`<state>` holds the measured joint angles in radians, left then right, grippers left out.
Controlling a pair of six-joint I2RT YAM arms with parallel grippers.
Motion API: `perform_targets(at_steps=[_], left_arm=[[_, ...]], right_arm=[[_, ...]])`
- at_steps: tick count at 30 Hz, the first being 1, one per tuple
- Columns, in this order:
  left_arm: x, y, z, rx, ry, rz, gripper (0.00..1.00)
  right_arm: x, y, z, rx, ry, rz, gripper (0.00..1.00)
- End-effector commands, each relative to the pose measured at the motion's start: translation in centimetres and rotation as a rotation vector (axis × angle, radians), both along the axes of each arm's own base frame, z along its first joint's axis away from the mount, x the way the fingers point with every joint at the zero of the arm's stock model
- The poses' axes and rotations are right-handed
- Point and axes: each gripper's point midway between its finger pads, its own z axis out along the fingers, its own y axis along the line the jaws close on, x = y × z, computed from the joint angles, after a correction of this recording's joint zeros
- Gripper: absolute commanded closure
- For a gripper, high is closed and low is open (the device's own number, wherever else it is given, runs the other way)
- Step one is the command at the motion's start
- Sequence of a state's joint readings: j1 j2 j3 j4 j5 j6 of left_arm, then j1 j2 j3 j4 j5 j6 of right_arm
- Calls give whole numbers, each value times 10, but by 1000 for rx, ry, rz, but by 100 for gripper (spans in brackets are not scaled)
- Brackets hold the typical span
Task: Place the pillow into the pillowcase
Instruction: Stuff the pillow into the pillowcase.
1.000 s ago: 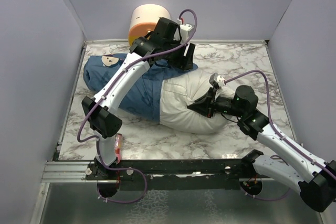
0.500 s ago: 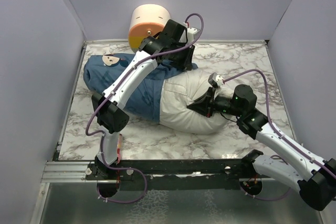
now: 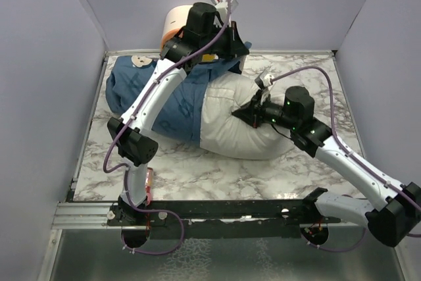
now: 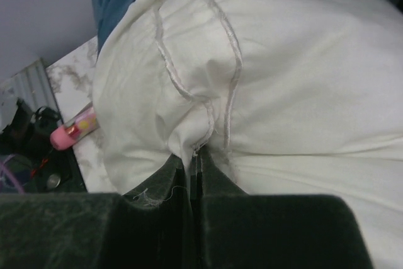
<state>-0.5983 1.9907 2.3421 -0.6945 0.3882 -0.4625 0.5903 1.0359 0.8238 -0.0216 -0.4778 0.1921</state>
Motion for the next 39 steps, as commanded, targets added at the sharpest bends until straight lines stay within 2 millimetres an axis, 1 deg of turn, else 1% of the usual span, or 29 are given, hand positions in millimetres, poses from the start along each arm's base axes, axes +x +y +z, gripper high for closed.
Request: perform_targets(at_steps=[1, 2, 3, 4, 5, 6, 7, 8, 9, 11, 13, 14, 16, 17, 18, 19, 21, 23, 24, 26, 27, 28, 29, 30, 31, 33, 34, 36, 39], left_arm=[[-38, 5, 138, -378, -157, -110, 100], [-46, 9, 155, -424, -178, -123, 100], [-54, 14, 173, -472, -199, -135, 100], [-61, 19, 186, -507, -212, -141, 100], [-69, 25, 196, -534, -225, -147, 100], [-78, 31, 204, -556, -242, -152, 100], [-81, 35, 202, -559, -239, -149, 100], [-95, 43, 205, -562, -250, -150, 100], [-98, 47, 192, -546, -231, -141, 100], [-107, 58, 158, -507, -186, -102, 100], [-119, 67, 111, -488, -101, -73, 100], [-124, 70, 78, -475, -31, -57, 100], [-139, 76, 20, -448, 107, -33, 100], [-147, 79, -4, -437, 169, -22, 100], [-153, 84, -36, -415, 237, 2, 100], [-160, 87, -50, -409, 268, 11, 100], [-170, 94, -66, -396, 296, 23, 100], [-176, 97, -74, -378, 306, 21, 100], [-179, 97, -77, -369, 316, 10, 100], [-186, 96, -83, -349, 334, -23, 100], [-189, 96, -85, -336, 340, -37, 100], [-191, 97, -86, -324, 341, -45, 98], [-193, 99, -86, -311, 341, -43, 90], [-194, 101, -84, -299, 330, -39, 78], [-196, 105, -80, -287, 310, -30, 68], [-197, 114, -71, -256, 256, 5, 46], [-197, 120, -64, -238, 222, 25, 41], [-197, 132, -51, -202, 151, 63, 34], [-189, 147, -34, -160, 80, 144, 30]], right_arm=[[68, -7, 54, -58, -189, -229, 99], [79, -4, 71, -46, -234, -246, 99], [89, 0, 80, -44, -264, -257, 99], [96, 2, 95, -30, -300, -267, 99], [102, 4, 102, -26, -325, -274, 99], [106, 7, 105, -27, -344, -268, 99], [108, 10, 102, -36, -352, -255, 99], [107, 14, 95, -47, -343, -231, 99], [101, 17, 83, -63, -330, -191, 99], [83, 22, 49, -90, -283, -99, 99], [57, 21, 9, -110, -192, -19, 98], [41, 19, -10, -118, -140, 21, 97], [5, 15, -32, -93, -59, 110, 94], [-12, 14, -36, -70, -25, 153, 92], [-30, 12, -33, -36, -4, 195, 85], [-45, 11, -28, -9, 7, 226, 79], [-68, 6, -4, 48, -5, 264, 67], [-80, 1, 27, 90, -40, 272, 54], [-83, -2, 49, 112, -71, 268, 50], [-76, -7, 78, 121, -106, 204, 40], [-66, -11, 89, 109, -116, 148, 31], [-52, -16, 88, 73, -91, 62, 22], [-33, -25, 89, 39, -82, -46, 12], [-16, -34, 86, -2, -77, -143, 4], [0, -42, 82, -43, -77, -231, 1], [22, -50, 69, -99, -64, -314, 0], [29, -51, 63, -103, -44, -330, 0], [40, -53, 50, -91, 8, -351, 0], [51, -56, 30, -70, 76, -399, 0]])
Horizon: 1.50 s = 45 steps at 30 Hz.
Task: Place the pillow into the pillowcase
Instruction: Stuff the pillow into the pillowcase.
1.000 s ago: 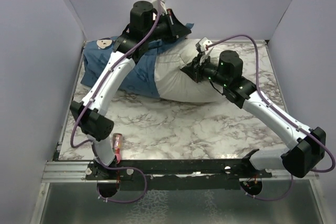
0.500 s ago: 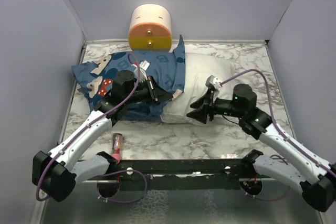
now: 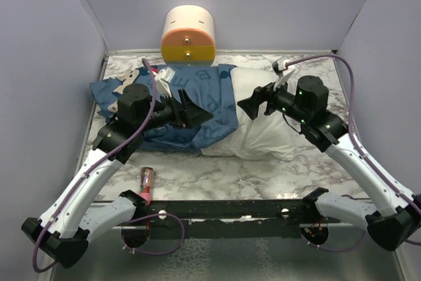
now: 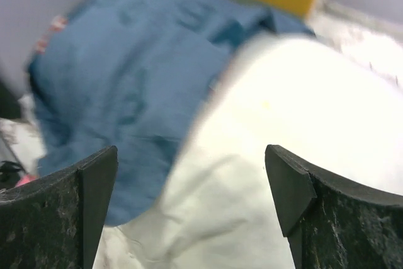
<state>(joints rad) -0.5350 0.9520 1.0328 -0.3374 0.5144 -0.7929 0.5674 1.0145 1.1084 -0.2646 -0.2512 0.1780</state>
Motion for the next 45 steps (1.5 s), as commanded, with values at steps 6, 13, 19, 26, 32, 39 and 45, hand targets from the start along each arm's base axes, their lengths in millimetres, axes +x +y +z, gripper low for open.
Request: perform_targets(at_steps=[6, 13, 19, 26, 32, 39, 45], left_arm=[[59, 18, 33, 165, -95, 240, 30], [110, -31, 16, 465, -154, 321, 27], [136, -30, -19, 763, -153, 441, 23], [140, -39, -44, 848, -149, 383, 43], [132, -55, 4, 674, -231, 329, 96], [89, -102, 74, 286, -344, 79, 100], [53, -137, 111, -9, -288, -98, 100]], right_arm=[[31, -31, -74, -28, 232, -238, 7], [28, -45, -77, -12, 245, -301, 13], [25, -51, -87, -7, 276, -331, 14], [26, -51, -106, -53, 317, -326, 14], [31, -43, -126, -121, 348, -280, 14], [33, -19, -167, -168, 429, -153, 42], [27, 11, -167, -26, 475, -32, 95]])
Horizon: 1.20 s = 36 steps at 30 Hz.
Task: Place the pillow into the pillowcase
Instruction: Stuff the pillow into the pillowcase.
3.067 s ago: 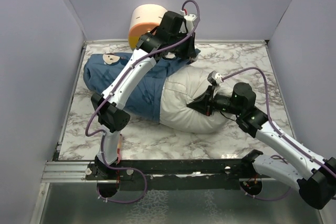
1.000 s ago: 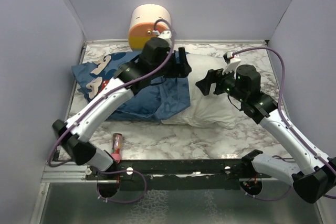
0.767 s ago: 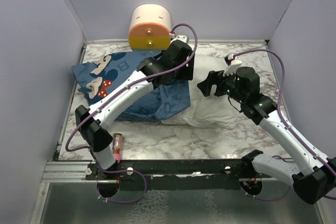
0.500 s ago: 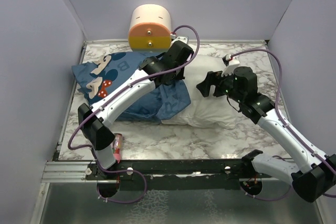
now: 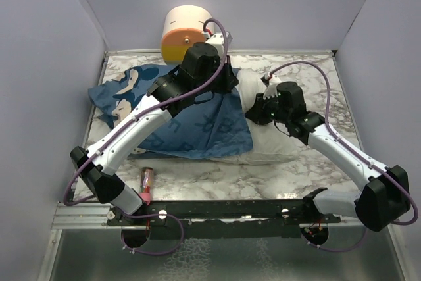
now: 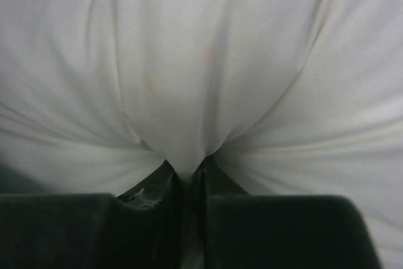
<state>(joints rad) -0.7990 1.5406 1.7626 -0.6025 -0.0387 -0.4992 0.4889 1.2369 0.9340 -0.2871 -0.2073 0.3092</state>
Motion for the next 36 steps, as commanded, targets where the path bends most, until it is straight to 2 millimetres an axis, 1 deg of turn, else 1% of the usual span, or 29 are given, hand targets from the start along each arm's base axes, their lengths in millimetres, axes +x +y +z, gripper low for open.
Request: perform_targets(at_steps=[1, 2, 3, 5, 6, 9, 11, 13, 14, 15, 16, 17, 18, 19, 21, 22, 23, 25, 27, 29, 30, 32, 33, 34, 36], left_arm=[[-55, -57, 71, -379, -6, -331, 100], [-59, -58, 65, -387, 12, -344, 100], [-63, -59, 55, -387, 34, -359, 100], [-70, -59, 25, -372, 99, -387, 100], [-74, -59, 6, -363, 134, -398, 100], [-83, -51, -49, -343, 227, -386, 100], [-88, -44, -69, -355, 254, -383, 100], [-93, -37, -77, -366, 255, -381, 100], [-93, -33, -80, -356, 258, -373, 100], [-94, -29, -83, -341, 262, -367, 100], [-94, -25, -85, -321, 265, -359, 100], [-94, -20, -86, -300, 266, -350, 100], [-94, -12, -84, -280, 262, -330, 100], [-93, -5, -82, -263, 259, -317, 94], [-92, 8, -68, -237, 229, -300, 76], [-92, 15, -62, -226, 211, -287, 64], [-92, 22, -55, -219, 190, -277, 56], [-90, 36, -42, -207, 145, -237, 45], [-85, 51, -26, -201, 92, -196, 39], [-78, 64, -10, -198, 48, -153, 38], [-73, 70, -3, -195, 32, -130, 37], [-56, 80, 8, -191, -4, -69, 36], [-44, 83, 19, -199, -32, -41, 36], [-32, 85, 27, -206, -47, -20, 36], [-7, 80, 38, -205, -53, 1, 36]], right_arm=[[-11, 31, 1, 173, 25, 112, 97], [-12, 36, 8, 212, 9, 130, 99], [-15, 40, 13, 247, -3, 150, 99], [-22, 47, 24, 312, -24, 193, 99], [-25, 50, 28, 335, -36, 214, 99], [-38, 53, 36, 377, -56, 266, 99], [-45, 53, 38, 396, -72, 286, 99], [-48, 51, 36, 389, -71, 288, 99], [-50, 49, 35, 367, -72, 292, 98], [-52, 46, 35, 337, -74, 296, 93], [-53, 41, 42, 312, -91, 286, 84], [-51, 35, 57, 299, -139, 262, 75], [-53, 28, 69, 280, -176, 248, 67], [-53, 21, 83, 254, -226, 229, 59], [-50, 6, 111, 215, -304, 169, 46], [-47, 1, 121, 197, -331, 145, 44], [-44, -4, 130, 180, -350, 124, 41], [-35, -9, 144, 167, -369, 79, 39], [-22, -10, 157, 173, -383, 38, 38], [-4, -12, 164, 180, -387, -7, 37], [7, -14, 164, 187, -376, -28, 38], [33, -24, 162, 201, -334, -85, 37], [46, -29, 158, 211, -306, -108, 37], [57, -35, 156, 223, -287, -130, 37], [74, -41, 143, 234, -253, -141, 36]])
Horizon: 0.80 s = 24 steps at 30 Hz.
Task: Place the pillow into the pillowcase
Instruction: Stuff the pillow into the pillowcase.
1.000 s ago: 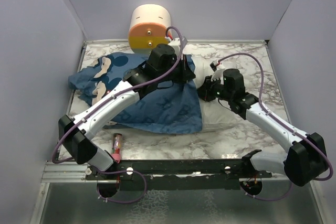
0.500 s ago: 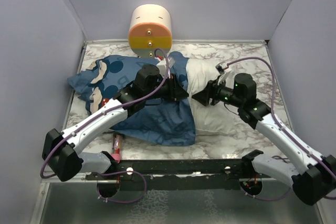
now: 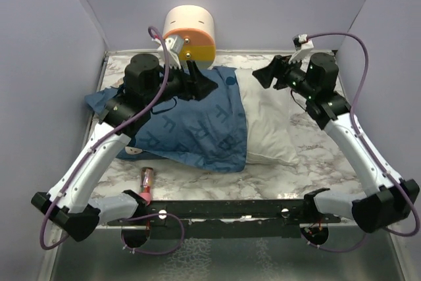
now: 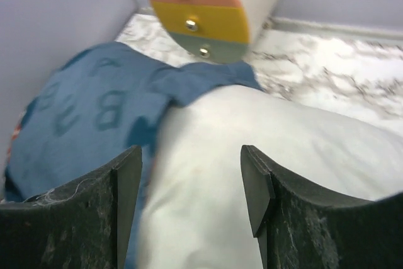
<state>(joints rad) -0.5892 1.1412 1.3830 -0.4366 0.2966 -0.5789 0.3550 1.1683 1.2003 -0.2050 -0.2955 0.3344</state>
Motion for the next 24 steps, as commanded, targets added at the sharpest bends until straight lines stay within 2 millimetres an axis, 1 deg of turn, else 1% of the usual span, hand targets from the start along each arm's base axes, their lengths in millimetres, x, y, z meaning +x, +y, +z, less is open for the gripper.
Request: perform_targets(at_steps=[1, 3, 5, 7, 9, 11, 14, 16, 18, 21, 24], left_arm=[[58, 1, 15, 49, -30, 103, 35], [84, -4, 13, 109, -18, 139, 34], [112, -8, 2, 187, -8, 174, 31], [136, -10, -16, 253, 9, 215, 28], [154, -16, -36, 308, 30, 222, 25], [168, -23, -62, 351, 63, 220, 23], [175, -39, -86, 395, 99, 187, 22], [174, -52, -94, 411, 115, 157, 22], [172, -62, -102, 448, 116, 142, 21], [166, -67, -119, 501, 139, 130, 21], [158, -64, -136, 571, 167, 126, 21]], right_arm=[[45, -17, -37, 22, 131, -64, 36], [54, -12, -60, -5, 190, -35, 35], [51, -3, -86, -27, 256, 28, 35], [41, 2, -112, -23, 325, 73, 36], [27, 3, -134, -21, 376, 91, 38], [14, 1, -148, -23, 400, 99, 43], [0, -3, -162, -32, 418, 102, 53], [-6, -3, -166, -28, 428, 112, 59], [-11, -3, -170, -23, 438, 118, 61], [-17, -3, -176, -18, 450, 120, 64], [-23, -4, -182, -18, 460, 121, 65]])
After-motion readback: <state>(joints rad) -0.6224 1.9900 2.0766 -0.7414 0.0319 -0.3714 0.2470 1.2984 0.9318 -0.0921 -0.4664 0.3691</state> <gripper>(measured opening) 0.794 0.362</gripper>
